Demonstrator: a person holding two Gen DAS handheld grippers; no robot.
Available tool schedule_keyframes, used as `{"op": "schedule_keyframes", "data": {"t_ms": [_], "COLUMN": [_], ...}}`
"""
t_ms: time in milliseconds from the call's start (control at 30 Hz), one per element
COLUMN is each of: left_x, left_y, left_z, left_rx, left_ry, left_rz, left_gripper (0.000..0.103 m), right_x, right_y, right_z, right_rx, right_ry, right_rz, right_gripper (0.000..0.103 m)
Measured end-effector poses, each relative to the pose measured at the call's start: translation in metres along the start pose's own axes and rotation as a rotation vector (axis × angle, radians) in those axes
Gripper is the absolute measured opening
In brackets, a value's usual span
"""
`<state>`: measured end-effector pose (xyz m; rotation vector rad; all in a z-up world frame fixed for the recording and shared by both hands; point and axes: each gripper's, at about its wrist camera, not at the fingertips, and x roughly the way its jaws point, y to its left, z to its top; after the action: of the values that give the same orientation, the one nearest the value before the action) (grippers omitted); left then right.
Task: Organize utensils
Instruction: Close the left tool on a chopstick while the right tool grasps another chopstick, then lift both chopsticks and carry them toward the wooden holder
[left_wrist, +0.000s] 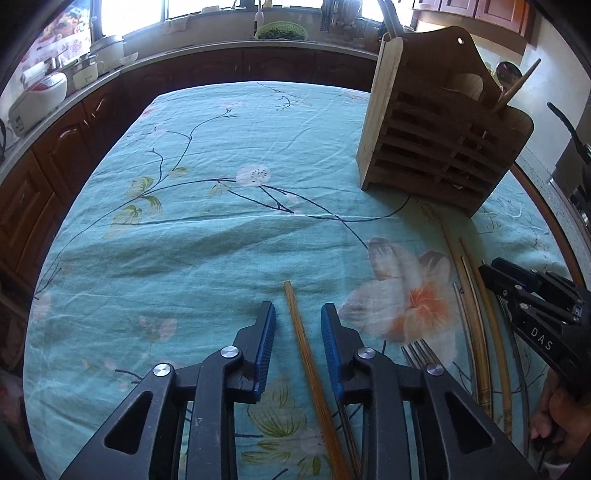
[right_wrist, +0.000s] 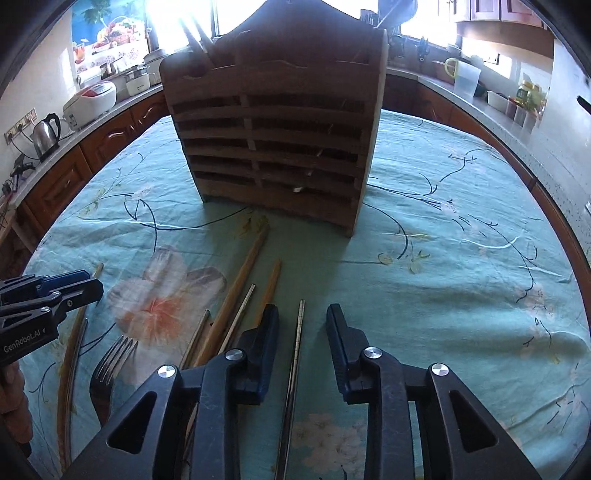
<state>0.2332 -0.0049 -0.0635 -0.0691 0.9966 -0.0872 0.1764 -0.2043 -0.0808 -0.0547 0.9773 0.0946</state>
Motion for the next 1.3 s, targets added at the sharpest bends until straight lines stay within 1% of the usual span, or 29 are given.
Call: {"op": "schedule_keyframes", "data": {"t_ms": [33, 100, 167, 267, 400, 500, 667, 1000, 1167, 1300], "left_x": [0.000, 0.001, 0.001, 0.000, -0.003, -0.016, -0.051, -0.142, -0.185, -0.206], "left_y": [-0.002, -0.001, 0.000, 0.004, 0.014, 0.019, 0.027, 0.047, 0.053, 0.058], "left_z": [-0.001, -0.001, -0.002, -0.001, 0.000, -0.001, -0.004, -0.018, -0.025, -0.028], "left_rx": [0.005, 0.000, -0.005, -0.015, -0.057, -0.072, -0.090, -0.106, -0.104, -0.100], "left_ry": [-0.006, -0.013, -0.015, -0.011, 0.001, -0.020, -0.076, -0.225, -0.309, -0.358], "left_rz": [0.002, -0.002, -0.015, -0.030, -0.086, -0.113, -0.166, -0.266, -0.295, -0.310], "left_gripper": [0.018, 0.007, 0.006, 0.005, 0.003, 0.003, 0.003, 0.003, 0.003, 0.003], "right_x": [0.000, 0.000, -0.001, -0.001, -0.007, -0.021, -0.056, -0.139, -0.178, -0.196], "right_y": [0.001, 0.004, 0.003, -0.002, -0.011, -0.015, -0.018, -0.025, -0.031, -0.036], "right_z": [0.000, -0.001, -0.002, -0.003, -0.001, -0.002, 0.000, 0.005, 0.009, 0.014], "right_rx": [-0.010, -0.025, -0.021, 0.018, 0.085, 0.104, 0.136, 0.175, 0.187, 0.195], "right_ry": [-0.001, -0.003, -0.004, -0.005, -0.011, -0.041, -0.118, -0.296, -0.393, -0.442], "right_rz": [0.000, 0.002, 0.003, 0.030, 0.081, 0.093, 0.130, 0.184, 0.184, 0.183], "right_gripper": [0.019, 0.013, 0.005, 0.005, 0.004, 0.004, 0.004, 0.004, 0.004, 0.004]}}
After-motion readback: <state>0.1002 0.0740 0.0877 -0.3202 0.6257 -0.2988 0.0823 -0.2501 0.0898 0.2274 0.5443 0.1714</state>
